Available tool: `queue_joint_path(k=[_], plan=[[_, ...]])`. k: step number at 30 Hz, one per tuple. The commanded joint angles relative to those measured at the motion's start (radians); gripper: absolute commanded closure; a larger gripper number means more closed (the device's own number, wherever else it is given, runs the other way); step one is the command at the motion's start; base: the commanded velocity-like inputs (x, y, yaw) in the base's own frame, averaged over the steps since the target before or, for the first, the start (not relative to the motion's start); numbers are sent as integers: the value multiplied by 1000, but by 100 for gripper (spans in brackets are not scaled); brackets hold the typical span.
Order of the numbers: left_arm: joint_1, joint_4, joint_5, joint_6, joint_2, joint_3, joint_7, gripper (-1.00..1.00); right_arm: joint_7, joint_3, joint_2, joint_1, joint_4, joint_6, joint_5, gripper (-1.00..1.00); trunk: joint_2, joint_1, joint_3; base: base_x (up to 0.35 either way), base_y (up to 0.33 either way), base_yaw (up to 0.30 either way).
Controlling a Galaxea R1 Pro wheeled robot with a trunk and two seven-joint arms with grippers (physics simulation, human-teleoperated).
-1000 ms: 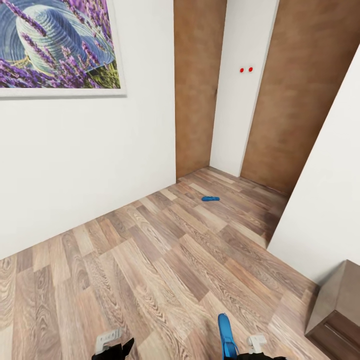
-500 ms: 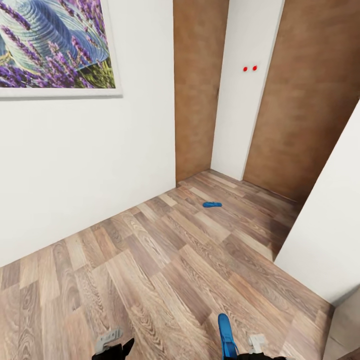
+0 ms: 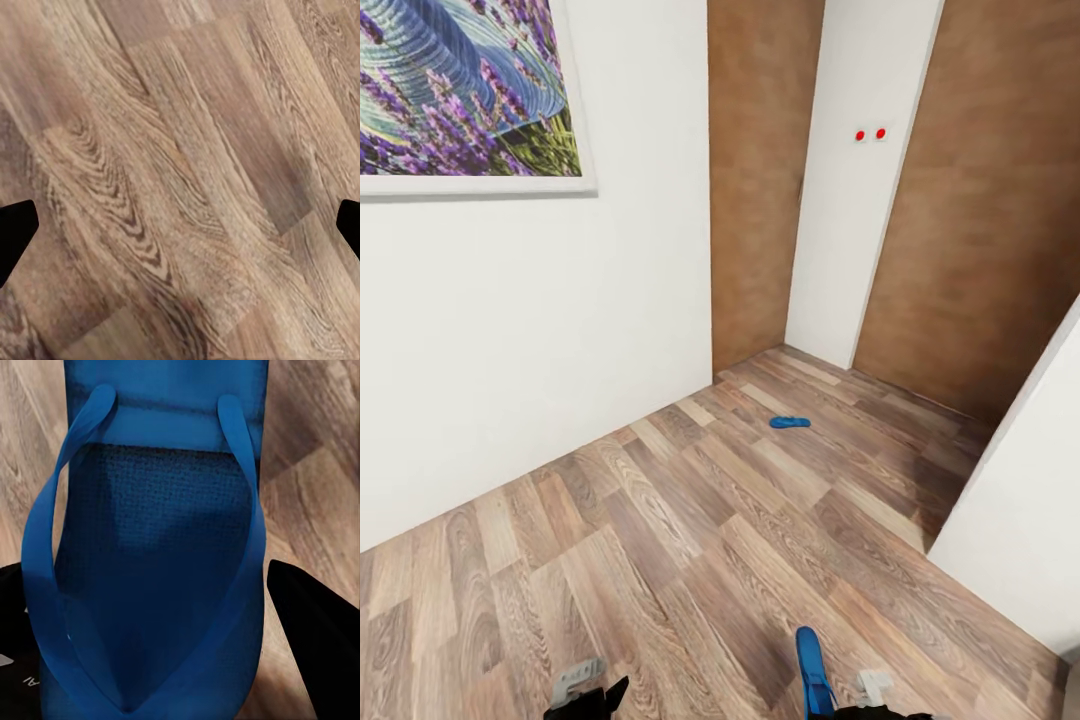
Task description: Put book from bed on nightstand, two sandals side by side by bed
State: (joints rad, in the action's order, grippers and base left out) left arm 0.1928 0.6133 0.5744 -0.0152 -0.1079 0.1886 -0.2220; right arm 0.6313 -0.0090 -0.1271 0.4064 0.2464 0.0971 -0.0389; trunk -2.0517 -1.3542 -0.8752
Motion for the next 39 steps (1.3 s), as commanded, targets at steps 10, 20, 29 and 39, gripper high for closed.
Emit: queue_joint_path(k=[10,20,29,39], plan=[[1,0,10,-2,-1,5,0,-100,5,-2,0,0,2,11,-6,100,0,0,-1,291,142,0],[0,0,11,-2,-1,5,0,-100,5,-2,0,0,2,10,-6,100,0,0,-1,275,160,0],[1,0,12,-2,-1,5,0,-100,5,-2,0,0,2,10,-6,100,0,0,-1,275,159,0],[1,0,10,-2,-1,5,0,-100,5,-2,0,0,2,10,-6,100,0,0,-1,290,117,0]])
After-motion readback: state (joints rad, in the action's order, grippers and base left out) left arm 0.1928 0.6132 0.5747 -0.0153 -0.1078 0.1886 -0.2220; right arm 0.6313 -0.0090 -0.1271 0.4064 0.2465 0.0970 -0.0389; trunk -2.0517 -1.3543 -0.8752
